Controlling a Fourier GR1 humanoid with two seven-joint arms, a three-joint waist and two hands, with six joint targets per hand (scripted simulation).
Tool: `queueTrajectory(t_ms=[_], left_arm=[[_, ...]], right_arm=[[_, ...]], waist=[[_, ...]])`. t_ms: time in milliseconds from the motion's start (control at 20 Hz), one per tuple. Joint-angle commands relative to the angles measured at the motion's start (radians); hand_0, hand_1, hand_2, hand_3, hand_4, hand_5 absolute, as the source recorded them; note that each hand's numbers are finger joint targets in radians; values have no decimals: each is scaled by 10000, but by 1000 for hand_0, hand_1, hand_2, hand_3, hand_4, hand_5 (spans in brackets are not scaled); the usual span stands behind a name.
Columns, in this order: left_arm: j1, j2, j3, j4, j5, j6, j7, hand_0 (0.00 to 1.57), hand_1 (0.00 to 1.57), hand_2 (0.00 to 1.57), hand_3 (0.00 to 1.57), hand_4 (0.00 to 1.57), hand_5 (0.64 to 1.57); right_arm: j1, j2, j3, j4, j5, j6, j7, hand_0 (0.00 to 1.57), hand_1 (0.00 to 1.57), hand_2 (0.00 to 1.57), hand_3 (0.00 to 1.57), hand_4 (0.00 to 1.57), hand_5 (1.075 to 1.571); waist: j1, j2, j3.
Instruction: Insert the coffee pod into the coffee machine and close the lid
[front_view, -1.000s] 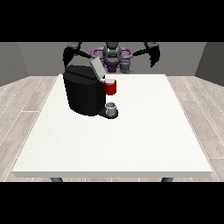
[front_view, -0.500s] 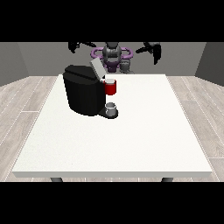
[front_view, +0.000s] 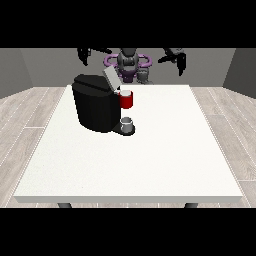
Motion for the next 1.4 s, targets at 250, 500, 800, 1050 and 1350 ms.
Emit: queueTrajectory(t_ms=[250, 500, 800, 1050, 1350], left_arm=[[475, 71, -777, -1961, 584, 216, 402, 0, 0, 0, 0, 301, 1571], [1254, 100, -976, -3047, 949, 199, 777, 0, 0, 0, 0, 338, 1571], [1624, 293, -1102, -4322, 1183, 311, 1619, 0, 0, 0, 0, 381, 1571], [1778, 901, -719, -3936, 1235, 219, 687, 0, 0, 0, 0, 316, 1571], [2117, 677, -1176, -4458, 1029, 553, 995, 0, 0, 0, 0, 361, 1571]], right_arm=[[-869, 85, -516, 1237, -692, 143, -506, 0, 0, 0, 0, 168, 1571], [-1768, 58, -222, 1641, -489, -115, 45, 0, 0, 0, 0, 0, 1571], [-1799, 27, 14, 2186, -562, 549, -513, 0, 0, 0, 0, 0, 1571], [-2344, 565, 513, 2026, -114, -68, -406, 0, 0, 0, 0, 0, 1571], [-3073, -27, 279, 2601, -116, 246, -249, 0, 0, 0, 0, 129, 1571]], waist=[[168, 1346, 1], [180, 1413, -1], [6, 1610, 0], [-148, 2083, -3], [10, 2283, -2]])
